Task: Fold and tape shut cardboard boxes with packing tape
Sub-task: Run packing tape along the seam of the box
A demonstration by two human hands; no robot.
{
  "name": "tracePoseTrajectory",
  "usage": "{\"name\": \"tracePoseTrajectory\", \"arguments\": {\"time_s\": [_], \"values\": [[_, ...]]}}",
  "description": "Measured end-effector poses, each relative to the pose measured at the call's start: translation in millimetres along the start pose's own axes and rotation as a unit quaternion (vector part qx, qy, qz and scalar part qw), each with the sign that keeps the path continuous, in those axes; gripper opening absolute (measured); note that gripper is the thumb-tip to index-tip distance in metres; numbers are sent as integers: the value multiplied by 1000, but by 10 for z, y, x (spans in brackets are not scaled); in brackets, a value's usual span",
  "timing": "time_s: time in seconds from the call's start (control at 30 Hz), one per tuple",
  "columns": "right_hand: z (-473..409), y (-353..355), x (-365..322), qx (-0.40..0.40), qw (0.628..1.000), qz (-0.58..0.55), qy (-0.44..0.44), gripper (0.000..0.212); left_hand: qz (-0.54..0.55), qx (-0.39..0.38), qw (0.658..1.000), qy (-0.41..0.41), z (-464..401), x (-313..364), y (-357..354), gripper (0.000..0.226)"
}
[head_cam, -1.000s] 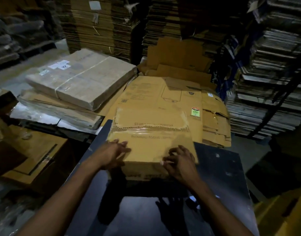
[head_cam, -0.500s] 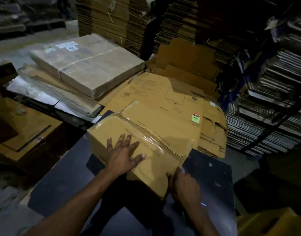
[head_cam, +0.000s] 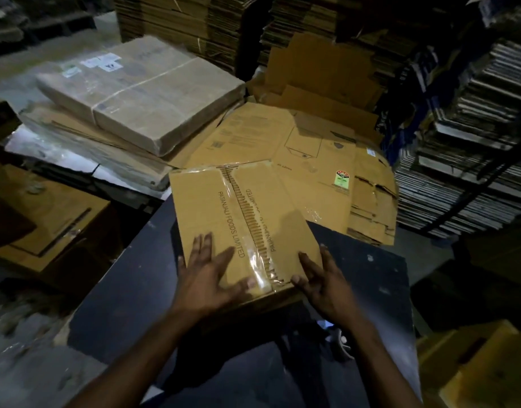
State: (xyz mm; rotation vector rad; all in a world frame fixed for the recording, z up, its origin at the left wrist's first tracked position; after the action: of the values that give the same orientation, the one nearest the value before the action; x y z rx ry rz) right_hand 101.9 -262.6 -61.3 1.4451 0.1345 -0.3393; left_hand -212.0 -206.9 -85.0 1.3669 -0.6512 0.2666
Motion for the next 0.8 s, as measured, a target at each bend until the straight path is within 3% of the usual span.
{"name": "tracePoseTrajectory", "arguments": {"time_s": [0.13, 0.27, 0.37, 0.5, 0.6, 0.73, 0.8], "values": [[296, -1, 96, -6, 1000, -18, 16, 81, -45, -13, 998, -35, 125, -53, -86, 120], [509, -182, 186, 81, 996, -23, -14, 70, -40, -19, 992, -121, -196, -160, -34, 107], [371, -222, 237, 118, 992, -31, -26, 60, -62, 39, 979, -188, -525, -128, -79, 90], [45, -94, 309, 104, 992, -25, -62, 60, -96, 135, 932, -322, -684, 181, -219, 76], [-10, -92, 335, 98, 993, -14, -68, 59, -110, 95, 931, -335, -586, 436, -603, 83], [39, -173, 337, 114, 990, -35, -70, 58, -141, 139, 910, -365, -524, 377, -933, 51], [36, -187, 344, 122, 989, -44, -72, 58, -139, 154, 908, -364, -533, 393, -931, 48]]}}
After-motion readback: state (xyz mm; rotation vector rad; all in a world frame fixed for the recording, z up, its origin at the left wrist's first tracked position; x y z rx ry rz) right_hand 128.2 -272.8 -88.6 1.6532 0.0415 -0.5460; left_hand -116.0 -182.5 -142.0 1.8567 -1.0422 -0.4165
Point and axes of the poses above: each hand's wrist, its own z-axis away from the middle knuckle, its own y-axis out of the back of the hand, x = y × z, the point moved 1 cm from there along -z, towards the middle knuckle, and after that the axes turned 8 degrees about z, right-handed, at the moved point
